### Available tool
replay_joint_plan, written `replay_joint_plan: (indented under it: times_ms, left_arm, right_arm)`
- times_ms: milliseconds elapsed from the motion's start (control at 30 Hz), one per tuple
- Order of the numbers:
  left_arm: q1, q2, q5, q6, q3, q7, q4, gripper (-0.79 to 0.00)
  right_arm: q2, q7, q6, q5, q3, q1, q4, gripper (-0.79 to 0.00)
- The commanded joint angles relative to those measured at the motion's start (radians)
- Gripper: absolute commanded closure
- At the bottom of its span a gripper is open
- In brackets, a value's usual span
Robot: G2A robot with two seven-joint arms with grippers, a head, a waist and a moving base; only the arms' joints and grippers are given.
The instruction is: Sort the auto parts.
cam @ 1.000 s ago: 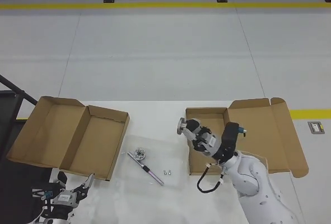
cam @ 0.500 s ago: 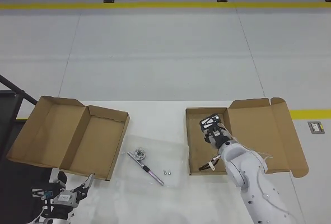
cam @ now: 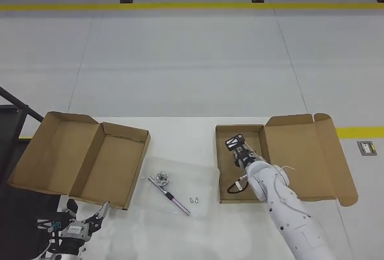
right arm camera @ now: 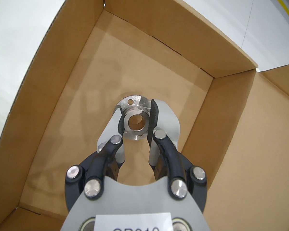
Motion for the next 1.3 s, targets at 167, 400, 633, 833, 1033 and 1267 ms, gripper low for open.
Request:
replay_joint_plan:
  times_ms: [167,400,633,833,1033,1267]
  left_arm:
    - [0.000,0.000,0.000,0.000,0.000,0.000,0.000,-0.785]
    - [0.000,0.000,0.000,0.000,0.000,0.000,0.000,-0.785]
    - [0.000,0.000,0.000,0.000,0.000,0.000,0.000,-0.785]
    - [0.000,0.000,0.000,0.000,0.000,0.000,0.000,-0.785]
    - [0.000,0.000,0.000,0.000,0.000,0.000,0.000,-0.785]
    - [0.000,0.000,0.000,0.000,0.000,0.000,0.000,-0.785]
  right_arm:
    - [-0.012,-0.001,0.019,-0.003,-0.020,0.030,0.059,-0.222]
    - [-0.016,0.000,0.024,-0.007,-0.020,0.035,0.071,-0.354]
    - [-0.001,-0.028,0.005,-0.033,0.016,-0.037,-0.126,-0.366]
    - [0.030,0.003,-0.142,-0.102,0.054,-0.209,-0.506,-0.363]
    - [0.048,0.062,-0.420,-0.122,0.002,-0.316,-0.713,-0.437]
    - [0.028,0.206,-0.505,-0.165,-0.170,-0.280,-0.692,-0.579]
